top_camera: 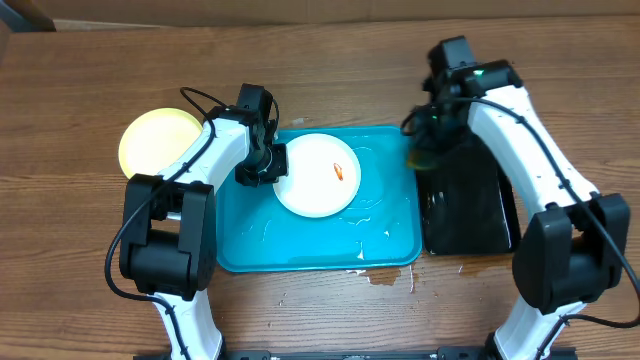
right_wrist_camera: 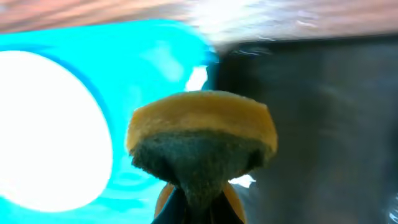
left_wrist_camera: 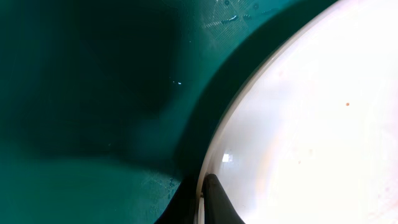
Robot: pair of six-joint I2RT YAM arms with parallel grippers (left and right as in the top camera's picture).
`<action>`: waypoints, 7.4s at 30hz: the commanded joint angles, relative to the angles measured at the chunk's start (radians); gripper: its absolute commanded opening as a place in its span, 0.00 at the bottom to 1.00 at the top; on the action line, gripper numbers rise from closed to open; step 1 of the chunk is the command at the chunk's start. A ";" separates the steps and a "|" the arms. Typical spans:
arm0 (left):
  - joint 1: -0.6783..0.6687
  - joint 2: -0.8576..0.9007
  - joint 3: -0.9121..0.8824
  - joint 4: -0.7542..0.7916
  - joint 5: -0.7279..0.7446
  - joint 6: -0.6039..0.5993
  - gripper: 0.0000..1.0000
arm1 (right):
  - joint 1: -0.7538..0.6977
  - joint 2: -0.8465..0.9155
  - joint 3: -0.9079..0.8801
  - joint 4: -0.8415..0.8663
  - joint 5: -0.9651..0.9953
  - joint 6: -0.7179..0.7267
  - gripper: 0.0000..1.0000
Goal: Clean dirty plates on tray and stack at the side
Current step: 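Lift the sponge from the black tray and move it over the white plate, then wipe the white plate surface with the sponge in the right gripper, then return the sponge to the black tray with the right gripper, then release the sponge and raise the right gripper away to the right, then lift the white plate off the blue tray with the left gripper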
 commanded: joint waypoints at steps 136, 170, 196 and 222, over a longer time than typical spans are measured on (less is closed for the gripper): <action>-0.003 0.027 -0.017 -0.008 -0.013 0.000 0.04 | -0.216 0.206 0.290 -0.346 0.139 -0.010 0.04; -0.003 0.024 0.023 -0.072 -0.044 0.000 0.04 | -0.614 0.207 0.373 -0.250 0.137 -0.008 1.00; -0.064 -0.288 0.186 -0.092 -0.240 0.038 0.04 | -0.680 0.207 0.373 -0.173 0.137 -0.008 1.00; -0.808 -0.134 0.258 0.317 -0.990 0.201 0.04 | -0.680 0.207 0.373 -0.173 0.137 -0.008 1.00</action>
